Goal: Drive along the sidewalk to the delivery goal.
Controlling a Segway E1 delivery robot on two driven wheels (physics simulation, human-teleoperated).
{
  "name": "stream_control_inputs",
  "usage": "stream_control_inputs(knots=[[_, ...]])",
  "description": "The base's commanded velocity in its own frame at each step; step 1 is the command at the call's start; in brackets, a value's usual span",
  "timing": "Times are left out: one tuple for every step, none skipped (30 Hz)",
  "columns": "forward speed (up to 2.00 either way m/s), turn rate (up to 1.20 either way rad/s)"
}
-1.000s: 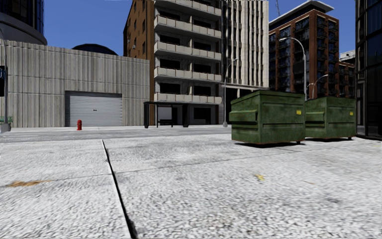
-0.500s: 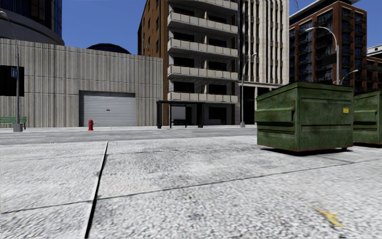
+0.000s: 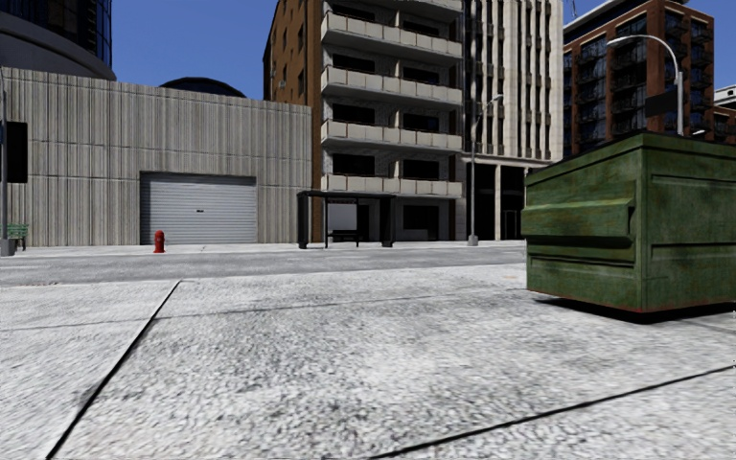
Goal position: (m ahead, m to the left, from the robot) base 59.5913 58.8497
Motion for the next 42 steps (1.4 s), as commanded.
stream_control_inputs(knots=[[2.0,0.0],[2.0,0.0],[2.0,0.0],[2.0,0.0],[2.0,0.0],[2.0,0.0],[2.0,0.0],[2.0,0.0],[2.0,0.0],[2.0,0.0],[2.0,0.0],[2.0,0.0],[2.0,0.0],[2.0,0.0],[2.0,0.0],[2.0,0.0],[2.0,0.0],[2.0,0.0],[2.0,0.0],[2.0,0.0],[2.0,0.0],[2.0,0.0],[2.0,-0.14],[2.0,-0.24],[2.0,-0.24],[2.0,-0.36],[2.0,-0.44],[2.0,-0.47],[2.0,-0.47],[2.0,-0.47],[2.0,-0.47],[2.0,-0.47],[2.0,-0.47],[2.0,-0.47],[2.0,-0.47],[2.0,-0.47],[2.0,-0.47],[2.0,-0.47],[2.0,-0.47],[2.0,-0.47],[2.0,-0.47],[2.0,-0.47]])
